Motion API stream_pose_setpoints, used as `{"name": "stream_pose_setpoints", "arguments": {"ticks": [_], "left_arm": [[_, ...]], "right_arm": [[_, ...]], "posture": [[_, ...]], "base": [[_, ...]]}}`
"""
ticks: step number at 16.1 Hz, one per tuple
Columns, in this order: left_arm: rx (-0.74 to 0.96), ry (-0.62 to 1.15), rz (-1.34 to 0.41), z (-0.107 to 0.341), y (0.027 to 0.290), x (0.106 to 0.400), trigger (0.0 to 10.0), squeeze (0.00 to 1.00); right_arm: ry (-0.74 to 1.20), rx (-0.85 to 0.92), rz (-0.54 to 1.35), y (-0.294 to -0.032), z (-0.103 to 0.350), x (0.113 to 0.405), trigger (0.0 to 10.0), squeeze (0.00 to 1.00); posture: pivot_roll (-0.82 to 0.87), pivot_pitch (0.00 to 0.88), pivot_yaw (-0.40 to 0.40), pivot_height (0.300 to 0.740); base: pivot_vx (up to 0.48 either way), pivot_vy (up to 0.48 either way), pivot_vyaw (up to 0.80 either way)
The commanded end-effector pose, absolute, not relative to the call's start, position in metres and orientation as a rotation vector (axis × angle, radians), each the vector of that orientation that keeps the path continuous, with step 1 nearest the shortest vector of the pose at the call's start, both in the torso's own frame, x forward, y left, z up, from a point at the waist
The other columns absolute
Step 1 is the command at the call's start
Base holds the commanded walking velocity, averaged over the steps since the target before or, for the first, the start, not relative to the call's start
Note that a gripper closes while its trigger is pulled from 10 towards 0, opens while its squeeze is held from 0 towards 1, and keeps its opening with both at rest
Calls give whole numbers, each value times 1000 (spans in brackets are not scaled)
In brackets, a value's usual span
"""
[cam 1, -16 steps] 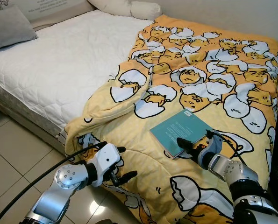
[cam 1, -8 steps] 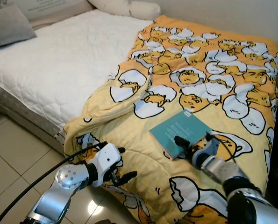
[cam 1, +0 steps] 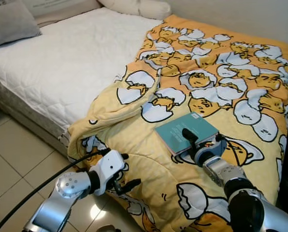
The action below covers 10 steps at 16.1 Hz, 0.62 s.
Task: Clean up the room
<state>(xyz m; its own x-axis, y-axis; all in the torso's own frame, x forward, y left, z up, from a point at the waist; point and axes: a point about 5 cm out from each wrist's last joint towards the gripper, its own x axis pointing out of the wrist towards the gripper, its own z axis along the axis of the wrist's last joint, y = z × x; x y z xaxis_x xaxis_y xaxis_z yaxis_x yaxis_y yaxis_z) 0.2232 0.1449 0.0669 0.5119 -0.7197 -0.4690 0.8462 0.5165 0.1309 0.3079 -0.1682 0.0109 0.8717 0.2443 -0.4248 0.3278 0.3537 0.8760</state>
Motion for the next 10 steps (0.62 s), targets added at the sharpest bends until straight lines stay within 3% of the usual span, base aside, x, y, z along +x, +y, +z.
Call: {"name": "stream_pose_setpoints", "arguments": {"ticks": [1, 6, 10], "left_arm": [[383, 372, -965, 71, 145, 223, 10000, 424], [406, 380, -967, 73, 150, 222, 10000, 427], [433, 399, -995, 79, 162, 214, 10000, 427]], "right_arm": [[480, 1266, -63, -171, 21, 317, 10000, 0], [525, 1156, -199, -174, 9, 311, 10000, 0], [499, 1203, -188, -163, 6, 310, 10000, 0]], "posture": [[68, 0, -38, 740], [119, 0, -18, 740], [196, 0, 34, 740]], "base": [[0, 0, 0], [0, 0, 0], [0, 0, 0]]}}
